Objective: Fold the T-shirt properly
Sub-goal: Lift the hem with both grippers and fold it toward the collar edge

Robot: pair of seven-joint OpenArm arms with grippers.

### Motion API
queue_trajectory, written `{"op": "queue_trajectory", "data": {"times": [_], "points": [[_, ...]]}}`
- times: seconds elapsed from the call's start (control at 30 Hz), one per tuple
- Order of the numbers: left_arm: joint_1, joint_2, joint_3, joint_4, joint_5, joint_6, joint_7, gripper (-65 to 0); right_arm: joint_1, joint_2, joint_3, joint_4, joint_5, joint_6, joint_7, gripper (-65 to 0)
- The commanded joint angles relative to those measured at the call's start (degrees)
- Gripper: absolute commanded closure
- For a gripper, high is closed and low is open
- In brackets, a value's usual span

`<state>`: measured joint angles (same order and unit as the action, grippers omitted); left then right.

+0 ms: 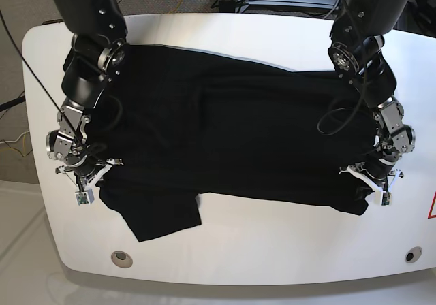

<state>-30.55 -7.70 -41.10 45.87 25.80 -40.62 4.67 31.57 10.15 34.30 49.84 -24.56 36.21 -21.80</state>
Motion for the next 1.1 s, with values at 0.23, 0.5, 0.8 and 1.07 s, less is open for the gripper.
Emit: {"op": "queue_trajectory", "data": {"times": [0.23,0.5,0.8,1.07], "points": [[-0.1,-1.0,0.1,10.4,-0.9,0.6,4.3,-2.5,-2.7,-2.0,-0.2,12.3,0.1,2.4,-3.6,0.0],[1.8,0.9,3.7,21.0,-1.2,0.6,12.1,-2.5,-5.5,-2.5,-0.3,18.7,0.2,2.7,-7.7,0.0],[6.6,1.9,8.2,29.2,-1.2,0.6,16.5,-2.5,-7.4,-4.0,-0.4,26.0,0.1,2.8,-12.3,0.0],[10.1,2.5,10.3,34.7,-1.2,0.6,18.1,-2.5,-10.0,-4.0,-4.1,34.8,0.3,2.8,-19.0,0.0]]}}
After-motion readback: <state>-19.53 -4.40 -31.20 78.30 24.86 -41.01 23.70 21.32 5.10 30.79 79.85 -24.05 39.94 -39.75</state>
